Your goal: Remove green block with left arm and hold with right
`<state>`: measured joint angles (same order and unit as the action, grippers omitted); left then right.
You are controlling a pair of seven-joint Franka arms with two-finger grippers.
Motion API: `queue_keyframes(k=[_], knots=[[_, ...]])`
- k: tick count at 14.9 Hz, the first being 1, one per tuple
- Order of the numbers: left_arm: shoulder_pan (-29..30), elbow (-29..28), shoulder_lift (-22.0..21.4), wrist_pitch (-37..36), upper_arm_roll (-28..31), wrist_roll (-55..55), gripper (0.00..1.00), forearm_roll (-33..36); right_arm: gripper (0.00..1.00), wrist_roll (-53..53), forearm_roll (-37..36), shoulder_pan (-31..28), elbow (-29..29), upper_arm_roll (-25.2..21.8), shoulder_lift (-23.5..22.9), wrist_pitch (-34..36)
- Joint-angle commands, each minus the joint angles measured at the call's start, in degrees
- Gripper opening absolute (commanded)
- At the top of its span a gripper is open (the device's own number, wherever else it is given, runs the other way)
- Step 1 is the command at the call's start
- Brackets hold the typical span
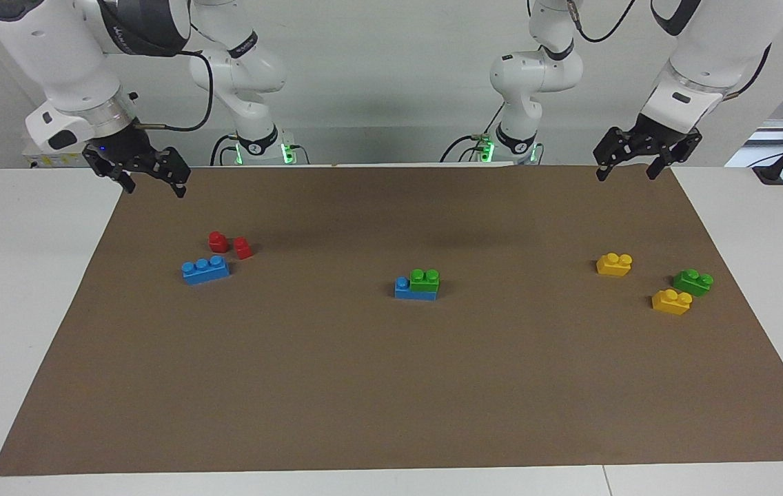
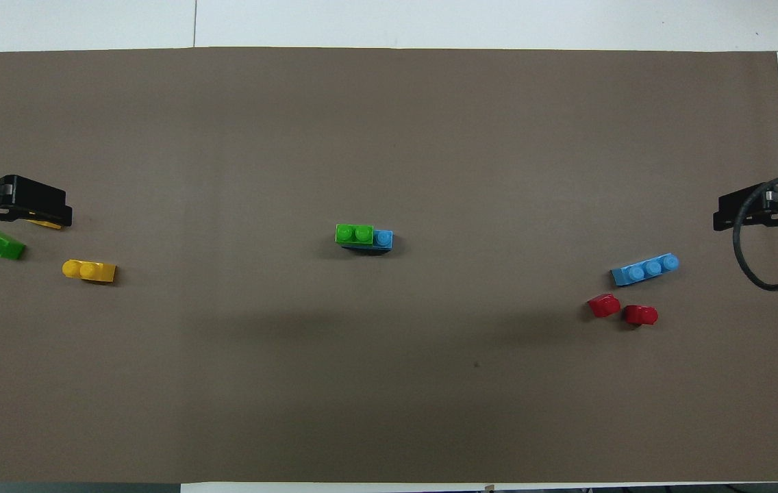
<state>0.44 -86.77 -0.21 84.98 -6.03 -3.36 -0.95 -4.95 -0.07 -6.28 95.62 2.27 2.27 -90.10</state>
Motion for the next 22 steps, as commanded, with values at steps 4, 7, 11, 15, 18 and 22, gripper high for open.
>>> queue_keyframes(k=[4,7,11,15,18,22], knots=[[0.0,-0.5,-0.93,0.54,-0.13,0.46,1.0,0.95,1.0,0.91,-1.43,-0.57,0.01,0.63,0.02,0.8],[0.0,-0.5,-0.93,0.54,-0.04,0.46,1.0,0.95,1.0,0.91,-1.43,-0.75,0.01,0.63,0.02,0.89],[0.0,-0.5,-0.93,0.54,-0.04,0.46,1.0,0.95,1.0,1.0,-1.34,-1.89,0.01,0.63,0.02,0.89],[-0.09,-0.59,-1.02,0.45,-0.13,0.64,1.0,0.95,1.0,1.0,-1.43,-1.54,1.67,0.63,0.81,0.8],[-0.18,-1.03,-1.28,0.54,-0.13,0.55,1.0,0.95,1.0,-2.93,-1.16,-1.28,2.81,0.63,0.9,-3.66],[-0.18,-1.82,-1.63,0.54,-0.13,0.11,1.0,0.95,1.0,-23.84,-0.55,1.96,5.19,1.33,-0.15,-10.35]])
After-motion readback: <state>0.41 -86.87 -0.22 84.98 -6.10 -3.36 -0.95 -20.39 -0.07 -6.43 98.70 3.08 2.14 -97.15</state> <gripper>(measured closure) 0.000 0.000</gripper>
